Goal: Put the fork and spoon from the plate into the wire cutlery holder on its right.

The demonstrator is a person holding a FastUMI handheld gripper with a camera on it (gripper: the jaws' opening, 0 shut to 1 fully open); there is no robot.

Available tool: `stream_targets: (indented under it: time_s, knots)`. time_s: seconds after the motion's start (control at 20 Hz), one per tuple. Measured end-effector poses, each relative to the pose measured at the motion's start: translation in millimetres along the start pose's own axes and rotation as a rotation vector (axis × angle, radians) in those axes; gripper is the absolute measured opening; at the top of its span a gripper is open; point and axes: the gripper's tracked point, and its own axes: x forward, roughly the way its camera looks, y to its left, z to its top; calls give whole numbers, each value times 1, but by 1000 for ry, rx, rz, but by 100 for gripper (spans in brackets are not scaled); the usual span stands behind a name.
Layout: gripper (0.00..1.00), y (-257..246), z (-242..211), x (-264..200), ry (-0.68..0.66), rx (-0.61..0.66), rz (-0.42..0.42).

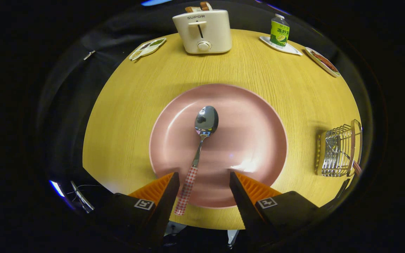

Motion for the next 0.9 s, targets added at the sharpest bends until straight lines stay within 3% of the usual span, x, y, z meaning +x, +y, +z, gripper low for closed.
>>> stream_targets:
  time_s: [0.05, 0.2, 0.3, 0.35, 0.45, 0.7, 0.9]
  knots:
    - [80, 0, -1, 3, 11, 5, 4]
    - [65, -1, -6, 8, 45, 17, 3]
    - [47, -3, -5, 10, 52, 26, 6]
    - [32, -5, -8, 8, 65, 31, 4]
    - [17, -8, -8, 9, 71, 37, 6]
    - [12, -10, -5, -11, 37, 12, 104]
    - [12, -35, -5, -44, 12, -28, 116]
